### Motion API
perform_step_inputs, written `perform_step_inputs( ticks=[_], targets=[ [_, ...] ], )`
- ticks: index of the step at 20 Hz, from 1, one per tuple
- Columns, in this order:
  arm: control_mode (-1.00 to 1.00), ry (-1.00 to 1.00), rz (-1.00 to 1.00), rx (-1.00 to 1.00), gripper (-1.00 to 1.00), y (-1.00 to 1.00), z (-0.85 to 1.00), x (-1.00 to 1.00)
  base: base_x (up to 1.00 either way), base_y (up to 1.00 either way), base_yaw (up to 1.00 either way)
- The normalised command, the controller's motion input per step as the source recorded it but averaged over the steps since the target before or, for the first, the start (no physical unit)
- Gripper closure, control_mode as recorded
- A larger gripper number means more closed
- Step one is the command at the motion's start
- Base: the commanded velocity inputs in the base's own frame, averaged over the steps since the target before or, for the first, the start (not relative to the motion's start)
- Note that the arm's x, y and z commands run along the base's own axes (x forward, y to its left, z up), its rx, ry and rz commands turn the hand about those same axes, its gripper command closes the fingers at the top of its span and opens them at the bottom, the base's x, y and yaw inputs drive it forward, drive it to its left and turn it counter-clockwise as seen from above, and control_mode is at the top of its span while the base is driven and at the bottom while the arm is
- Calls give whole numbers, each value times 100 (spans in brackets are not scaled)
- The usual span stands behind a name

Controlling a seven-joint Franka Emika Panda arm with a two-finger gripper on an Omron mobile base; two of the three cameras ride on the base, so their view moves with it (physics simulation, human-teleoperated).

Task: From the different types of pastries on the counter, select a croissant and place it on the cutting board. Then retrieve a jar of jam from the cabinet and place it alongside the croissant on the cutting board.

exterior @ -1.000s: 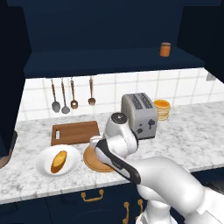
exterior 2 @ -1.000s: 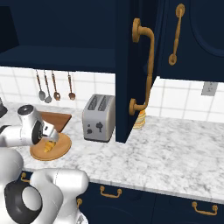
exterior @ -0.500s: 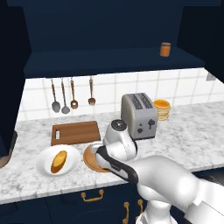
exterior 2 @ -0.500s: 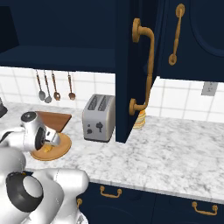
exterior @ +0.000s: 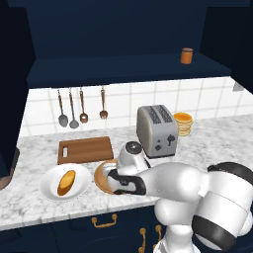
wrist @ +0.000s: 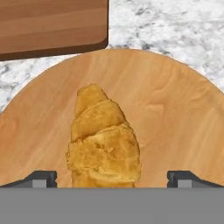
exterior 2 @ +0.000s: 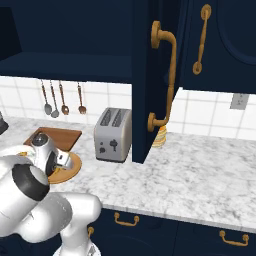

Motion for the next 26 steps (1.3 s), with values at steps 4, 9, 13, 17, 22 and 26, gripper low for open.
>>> perform_step_inputs(
  ticks=[4,9,13,17,22,26],
  targets=[
    [-100,0,0,0,-100,4,-33,31,0,0,0],
    [-100,2,0,0,100,22,-42,19,0,0,0],
    [-100,5,0,-1,100,34,-55,21,0,0,0],
    [-100,5,0,-3,100,19,-40,4,0,0,0],
    [-100,0,0,3,100,-1,1,-11,0,0,0],
    [-100,0,0,4,100,-11,23,-32,0,0,0]
  ],
)
